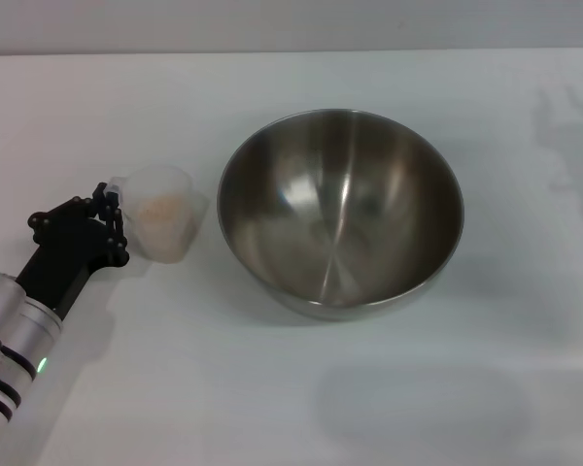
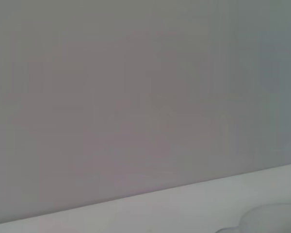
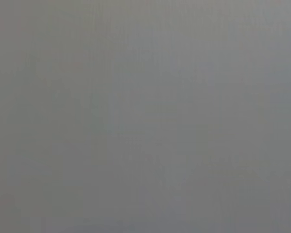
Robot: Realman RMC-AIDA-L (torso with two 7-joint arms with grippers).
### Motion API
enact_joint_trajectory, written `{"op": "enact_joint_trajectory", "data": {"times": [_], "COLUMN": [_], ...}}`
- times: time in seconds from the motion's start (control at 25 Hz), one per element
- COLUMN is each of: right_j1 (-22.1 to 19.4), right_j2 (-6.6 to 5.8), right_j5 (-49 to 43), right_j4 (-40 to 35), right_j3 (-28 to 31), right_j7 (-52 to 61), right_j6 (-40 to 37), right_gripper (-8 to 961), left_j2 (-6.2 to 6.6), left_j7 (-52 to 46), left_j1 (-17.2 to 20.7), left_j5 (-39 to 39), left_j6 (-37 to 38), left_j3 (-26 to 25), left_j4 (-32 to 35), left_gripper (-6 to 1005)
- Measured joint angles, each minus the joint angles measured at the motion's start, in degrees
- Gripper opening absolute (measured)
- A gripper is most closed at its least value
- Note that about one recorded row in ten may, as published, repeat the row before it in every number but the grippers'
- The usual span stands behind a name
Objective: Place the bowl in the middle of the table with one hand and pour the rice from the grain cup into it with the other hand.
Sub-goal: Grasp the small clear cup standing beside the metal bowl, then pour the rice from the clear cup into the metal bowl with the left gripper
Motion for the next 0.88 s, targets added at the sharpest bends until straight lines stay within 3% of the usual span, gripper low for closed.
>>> {"op": "enact_joint_trajectory", "data": {"times": [0.08, 0.24, 0.6, 0.88], "right_j1": [-0.12, -0.20, -0.25, 0.00], "right_j2": [0.03, 0.05, 0.13, 0.09], "right_j5": [0.00, -0.06, -0.43, -0.47], "right_j4": [0.03, 0.04, -0.07, 0.00], "right_j3": [0.00, 0.00, -0.01, -0.01], "right_j7": [0.00, 0.00, 0.00, -0.18], "right_j6": [-0.14, -0.17, -0.23, -0.24], "right_gripper": [346, 346, 346, 347], "left_j2": [0.00, -0.07, -0.09, -0.09], "left_j7": [0.22, 1.50, 11.26, 26.03], "left_j1": [0.00, 0.02, -0.46, -2.97], "left_j5": [0.07, 0.17, -0.25, 0.11], "left_j6": [0.05, 0.67, 2.57, 13.62], "left_j3": [0.07, -0.11, -2.62, -3.01], "left_j4": [-0.09, -1.26, -4.75, -5.67], "left_gripper": [108, 58, 28, 38]}}
